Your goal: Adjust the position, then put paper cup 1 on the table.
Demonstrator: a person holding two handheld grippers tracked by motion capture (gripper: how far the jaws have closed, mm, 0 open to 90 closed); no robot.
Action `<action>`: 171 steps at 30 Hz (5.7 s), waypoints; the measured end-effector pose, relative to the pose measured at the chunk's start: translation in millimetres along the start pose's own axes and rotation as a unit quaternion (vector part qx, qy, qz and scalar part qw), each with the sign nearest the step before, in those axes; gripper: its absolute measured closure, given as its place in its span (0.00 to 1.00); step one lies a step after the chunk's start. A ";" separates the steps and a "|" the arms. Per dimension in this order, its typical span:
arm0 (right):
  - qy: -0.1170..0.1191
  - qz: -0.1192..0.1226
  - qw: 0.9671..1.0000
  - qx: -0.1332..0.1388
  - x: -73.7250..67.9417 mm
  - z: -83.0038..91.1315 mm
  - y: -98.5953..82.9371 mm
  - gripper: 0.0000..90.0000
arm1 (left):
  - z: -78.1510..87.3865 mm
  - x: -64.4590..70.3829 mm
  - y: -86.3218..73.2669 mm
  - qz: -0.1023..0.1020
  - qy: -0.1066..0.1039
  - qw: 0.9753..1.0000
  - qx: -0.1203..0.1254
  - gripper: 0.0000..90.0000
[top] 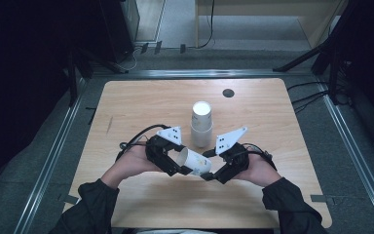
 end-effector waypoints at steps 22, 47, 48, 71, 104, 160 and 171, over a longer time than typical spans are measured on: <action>-0.018 -0.024 0.999 -0.032 0.3 -12.0 -25.1 0.29 | -34.3 1.1 2.1 -0.045 0.007 0.994 -0.101 0.29; -0.018 -0.022 1.000 -0.008 5.0 -7.8 -18.7 0.37 | -26.0 -5.4 11.6 -0.022 0.008 0.999 -0.032 0.14; -0.018 -0.022 1.000 -0.003 5.6 -6.1 -17.5 0.37 | -24.0 -6.2 12.7 -0.019 0.011 1.000 -0.019 0.14; 0.035 -0.023 0.997 0.070 4.7 -5.6 16.6 0.37 | -1.4 1.4 14.6 0.025 0.035 0.993 0.114 0.17; -0.009 -0.026 0.999 0.031 13.2 -9.7 3.9 0.26 | 32.5 -13.2 3.4 0.026 0.066 0.991 0.115 0.27; -0.145 -0.131 0.981 -0.003 55.0 10.7 -46.1 0.25 | 62.3 -128.7 -82.3 0.149 0.211 0.966 0.013 0.27; -0.144 -0.124 0.982 -0.013 53.8 8.2 -47.8 0.25 | 72.4 -145.8 -104.5 0.166 0.250 0.954 -0.015 0.27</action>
Point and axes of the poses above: each handheld gripper's, and its own axes: z roughly backward along the jaws, y roughly out of its top, x roughly to its right, the point moved 8 cm from there along -z, roughly forward along the jaws, and after that the axes turned 3 degrees about x, right-handed, at the moved point
